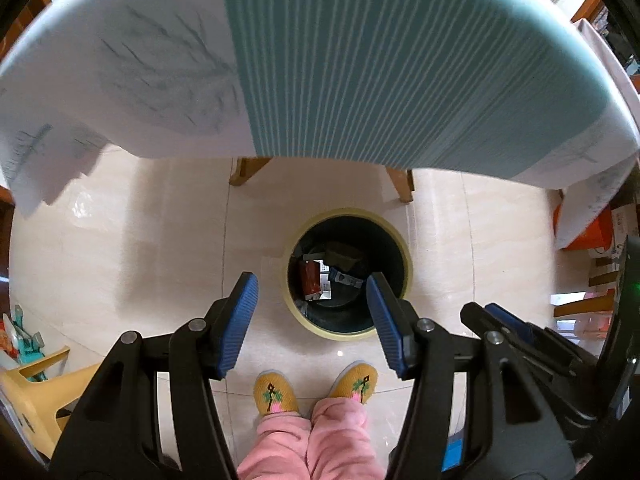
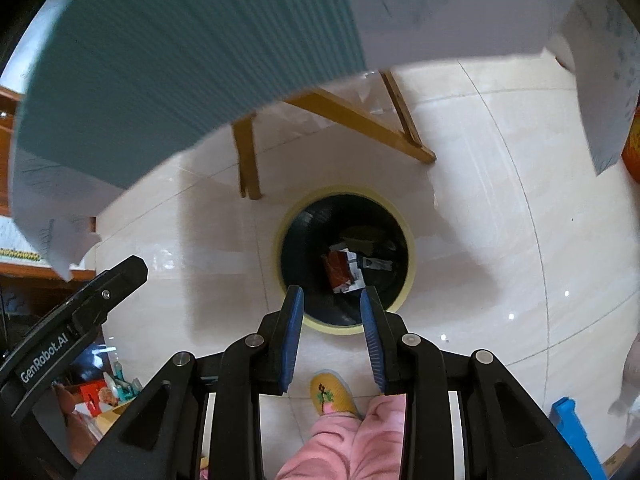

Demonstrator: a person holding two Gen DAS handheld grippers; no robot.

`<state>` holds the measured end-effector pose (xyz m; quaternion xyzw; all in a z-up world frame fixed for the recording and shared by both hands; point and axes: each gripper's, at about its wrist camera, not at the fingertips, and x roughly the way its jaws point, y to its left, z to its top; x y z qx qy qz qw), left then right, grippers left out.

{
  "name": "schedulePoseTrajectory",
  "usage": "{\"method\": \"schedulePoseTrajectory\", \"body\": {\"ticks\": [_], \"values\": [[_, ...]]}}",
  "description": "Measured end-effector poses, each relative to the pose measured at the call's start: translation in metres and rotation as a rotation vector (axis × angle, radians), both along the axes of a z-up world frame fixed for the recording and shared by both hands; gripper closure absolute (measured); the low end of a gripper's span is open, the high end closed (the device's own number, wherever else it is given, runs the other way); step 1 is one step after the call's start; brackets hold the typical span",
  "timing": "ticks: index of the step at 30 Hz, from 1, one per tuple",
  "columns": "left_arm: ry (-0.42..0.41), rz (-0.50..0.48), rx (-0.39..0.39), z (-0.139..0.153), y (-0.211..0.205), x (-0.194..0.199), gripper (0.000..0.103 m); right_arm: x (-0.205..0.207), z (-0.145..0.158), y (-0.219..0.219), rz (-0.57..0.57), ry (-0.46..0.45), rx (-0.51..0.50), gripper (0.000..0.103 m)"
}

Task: Collect trash
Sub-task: 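Move both tools back over the table toward the checkered paper cup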

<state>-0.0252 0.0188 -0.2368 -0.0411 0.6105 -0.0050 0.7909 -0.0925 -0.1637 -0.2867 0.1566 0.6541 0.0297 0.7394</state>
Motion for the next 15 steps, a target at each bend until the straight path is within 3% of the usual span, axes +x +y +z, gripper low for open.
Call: {"method": "schedulePoseTrajectory", "body": {"ticks": [7,15], "values": [[-0.039,0.039,-0.021,0.063,0.015,-0.008,0.05,0.0,0.07,0.015,0.039,-0.04,0.024,0.073],[-0.105,0.049,-0.064,0.153,0.026,-0.002,0.049,0.003,0.17,0.021,0.104,-0.136,0.041,0.073]]}}
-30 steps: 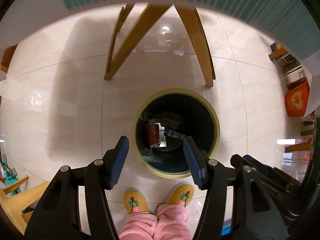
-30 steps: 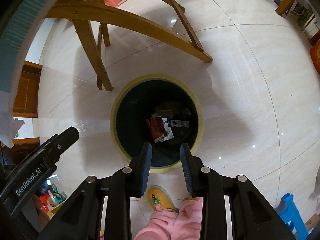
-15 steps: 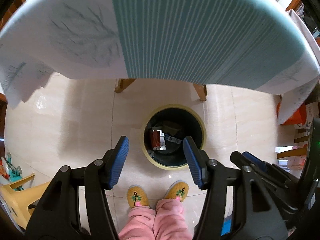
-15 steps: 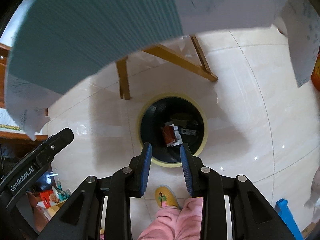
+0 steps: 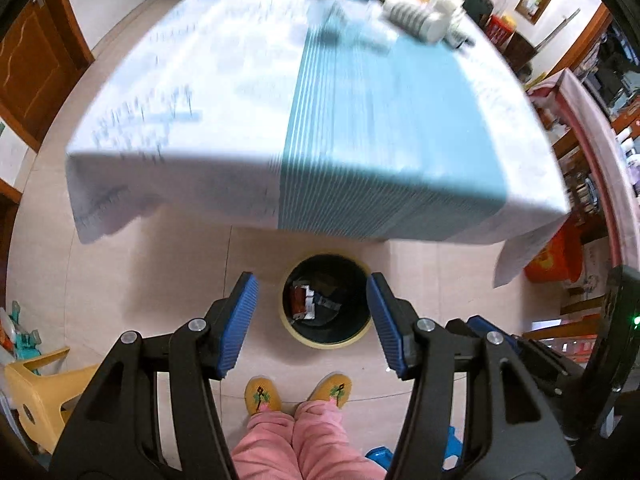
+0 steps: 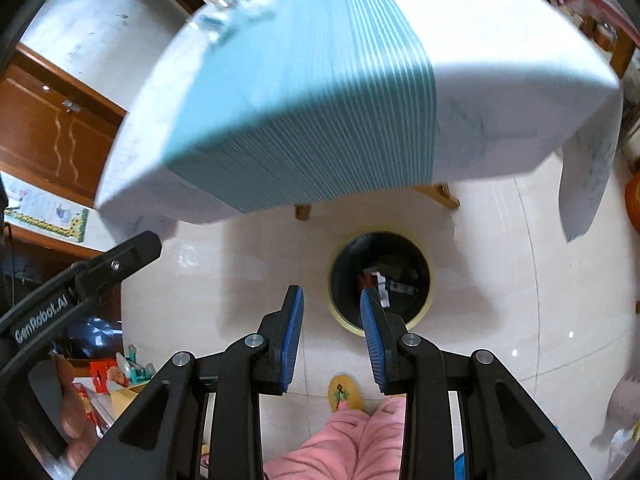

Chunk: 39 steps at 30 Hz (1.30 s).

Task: Collect trash
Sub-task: 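Move both tools back over the table toward the checkered paper cup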

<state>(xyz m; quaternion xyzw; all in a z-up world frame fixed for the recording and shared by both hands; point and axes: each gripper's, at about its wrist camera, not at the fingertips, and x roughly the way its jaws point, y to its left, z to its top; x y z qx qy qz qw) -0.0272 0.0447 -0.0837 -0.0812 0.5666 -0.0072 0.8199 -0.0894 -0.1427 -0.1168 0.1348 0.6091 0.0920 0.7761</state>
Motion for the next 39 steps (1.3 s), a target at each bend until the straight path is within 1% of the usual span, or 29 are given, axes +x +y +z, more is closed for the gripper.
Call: {"method": "schedulePoseTrajectory", "body": {"ticks": [3,9,14,17,18,19,21,26,28,31,35,39], "values": [[-0.046,-0.008,-0.013,0.04,-0.001,0.006,0.049,0.004,0.038,-0.002,0.01,-0.051,-0.005,0.073],[-0.147,-0.024,-0.04,0.113,-0.005,0.021,0.049,0.012,0.094,-0.018,-0.009,-0.148,-0.032,0.072],[-0.202,-0.068,-0.048,0.151,-0.001,0.032,0.049,0.021,0.126,-0.031,-0.07,-0.203,-0.047,0.071],[-0.237,-0.096,-0.045,0.17,0.004,0.037,0.049,0.026,0.142,-0.03,-0.104,-0.242,-0.055,0.068],[-0.245,-0.104,-0.047,0.176,0.006,0.039,0.047,0.028,0.149,-0.03,-0.119,-0.257,-0.061,0.068],[-0.251,-0.113,-0.052,0.18,0.009,0.041,0.043,0.029,0.15,-0.029,-0.127,-0.266,-0.064,0.068],[-0.265,-0.126,-0.054,0.186,0.017,0.047,0.039,0.033,0.16,-0.027,-0.155,-0.291,-0.073,0.068],[-0.277,-0.152,-0.054,0.195,0.032,0.06,0.039,0.043,0.175,-0.019,-0.206,-0.34,-0.076,0.068],[-0.279,-0.158,-0.05,0.196,0.037,0.066,0.039,0.05,0.179,-0.018,-0.226,-0.347,-0.072,0.068],[-0.274,-0.156,-0.051,0.194,0.039,0.077,0.039,0.063,0.184,-0.021,-0.224,-0.351,-0.063,0.067],[-0.265,-0.139,-0.057,0.186,0.033,0.098,0.038,0.095,0.185,-0.027,-0.185,-0.356,-0.081,0.067],[-0.238,-0.123,-0.037,0.17,0.014,0.132,0.038,0.145,0.174,-0.045,-0.144,-0.35,-0.061,0.067]]}}
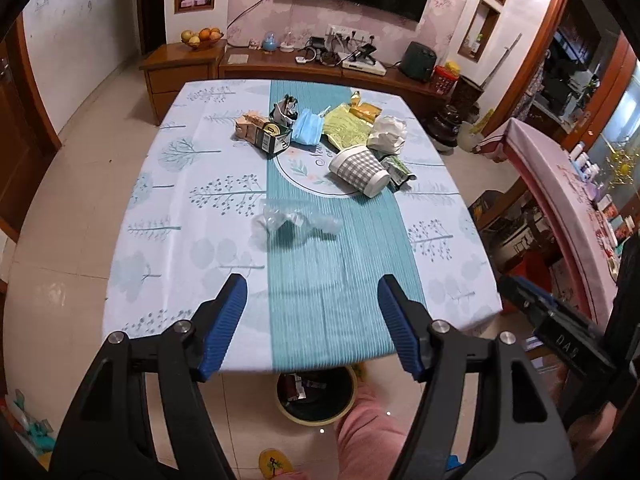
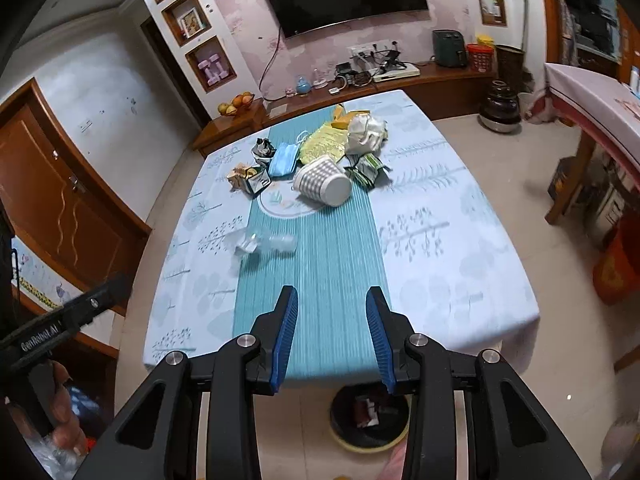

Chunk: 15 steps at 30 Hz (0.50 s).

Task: Collect trash
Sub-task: 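Move both tools back over the table toward the checkered paper cup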

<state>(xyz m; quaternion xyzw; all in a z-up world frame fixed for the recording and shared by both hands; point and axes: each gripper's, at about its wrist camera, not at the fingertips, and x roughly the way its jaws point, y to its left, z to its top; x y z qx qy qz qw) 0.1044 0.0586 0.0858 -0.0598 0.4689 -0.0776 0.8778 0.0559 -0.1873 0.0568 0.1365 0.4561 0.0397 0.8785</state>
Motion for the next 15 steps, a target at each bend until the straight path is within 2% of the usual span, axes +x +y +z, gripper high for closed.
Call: {"method": "schedulePoseTrajectory", "body": {"ticks": [8,15], "values": [[0.092,0.057,0.011,-0.028,-0.054,0.106,0.038,0.13,-0.037,-0.051,0.105,0.083,0.006,0.067],[0.137,0.097,0.023,-0.051,-0.098,0.187,0.038,0.25,-0.086,-0.084,0.193,0.167,0.0,0.067]]}}
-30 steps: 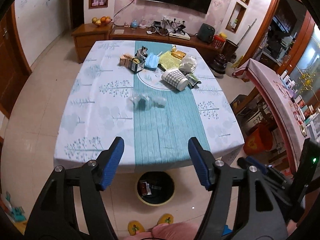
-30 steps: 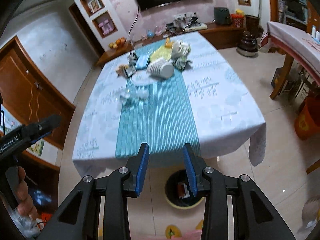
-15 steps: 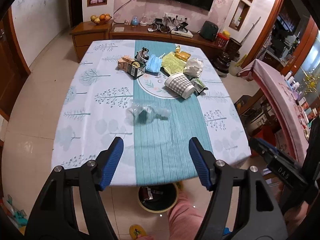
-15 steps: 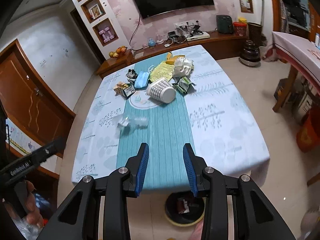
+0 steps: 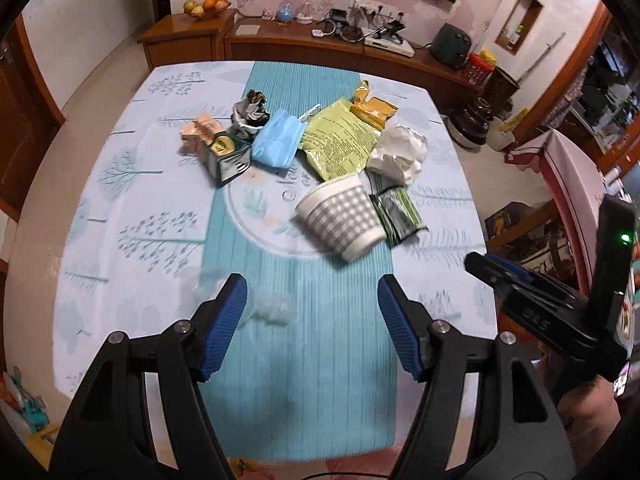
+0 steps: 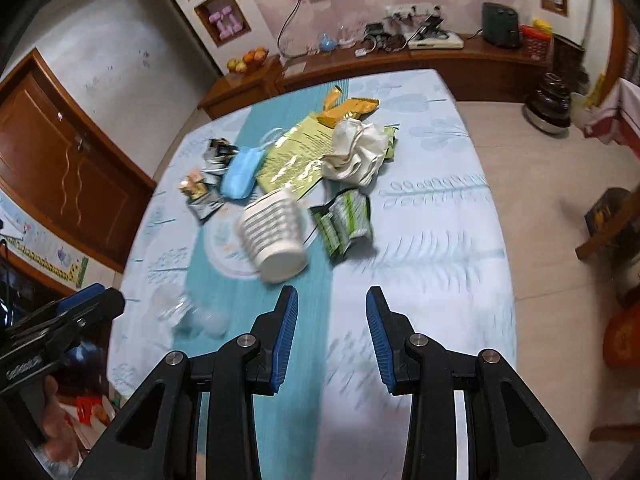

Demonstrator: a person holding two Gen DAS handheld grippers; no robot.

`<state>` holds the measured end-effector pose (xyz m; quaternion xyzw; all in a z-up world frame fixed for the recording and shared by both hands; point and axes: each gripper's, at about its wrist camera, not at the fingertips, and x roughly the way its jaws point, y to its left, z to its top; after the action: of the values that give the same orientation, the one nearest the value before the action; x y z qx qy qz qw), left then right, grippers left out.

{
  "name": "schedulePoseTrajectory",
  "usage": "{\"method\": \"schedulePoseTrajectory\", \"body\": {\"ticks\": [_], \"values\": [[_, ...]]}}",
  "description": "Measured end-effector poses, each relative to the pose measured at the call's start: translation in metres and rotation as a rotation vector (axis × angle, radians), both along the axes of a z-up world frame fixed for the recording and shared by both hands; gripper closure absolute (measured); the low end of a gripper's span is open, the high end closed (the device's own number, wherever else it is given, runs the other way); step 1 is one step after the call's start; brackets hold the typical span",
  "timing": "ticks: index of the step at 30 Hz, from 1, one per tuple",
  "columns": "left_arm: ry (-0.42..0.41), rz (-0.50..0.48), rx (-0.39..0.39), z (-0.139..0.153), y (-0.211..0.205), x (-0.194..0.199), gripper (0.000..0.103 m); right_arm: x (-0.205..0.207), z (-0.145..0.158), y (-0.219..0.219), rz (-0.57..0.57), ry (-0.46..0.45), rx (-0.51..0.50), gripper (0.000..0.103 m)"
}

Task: Collect trash
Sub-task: 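Move both tools back over the table toward the checkered paper cup, then grasp the blue face mask with the left tool while the right tool grasps the green snack wrapper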

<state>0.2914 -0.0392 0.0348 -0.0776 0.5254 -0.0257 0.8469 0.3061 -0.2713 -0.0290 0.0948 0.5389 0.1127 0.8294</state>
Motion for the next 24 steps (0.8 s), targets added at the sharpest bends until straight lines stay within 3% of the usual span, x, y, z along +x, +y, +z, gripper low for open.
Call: {"method": "schedulePoseTrajectory", "body": {"ticks": [6,12,16,22,24], "values": [[0.046,0.068,0.007,-0.019,-0.002,0.062,0.038,0.077,-0.052,0.001,0.061,0.073,0.024,0.067],[0.075,0.066,0.028,-0.032,0.007,0.117,0.038,0.114,-0.092,0.013,0.111,0.122,0.045,0.067],[0.101,0.053,0.025,-0.046,0.012,0.156,0.038,0.123,-0.108,0.024,0.167,0.118,0.008,0.067],[0.158,0.012,0.047,-0.078,0.007,0.205,0.04,0.13,-0.117,0.028,0.209,0.083,-0.006,0.08],[0.183,0.013,0.065,-0.09,0.006,0.219,0.043,0.13,-0.115,0.028,0.229,0.069,-0.004,0.09]]}}
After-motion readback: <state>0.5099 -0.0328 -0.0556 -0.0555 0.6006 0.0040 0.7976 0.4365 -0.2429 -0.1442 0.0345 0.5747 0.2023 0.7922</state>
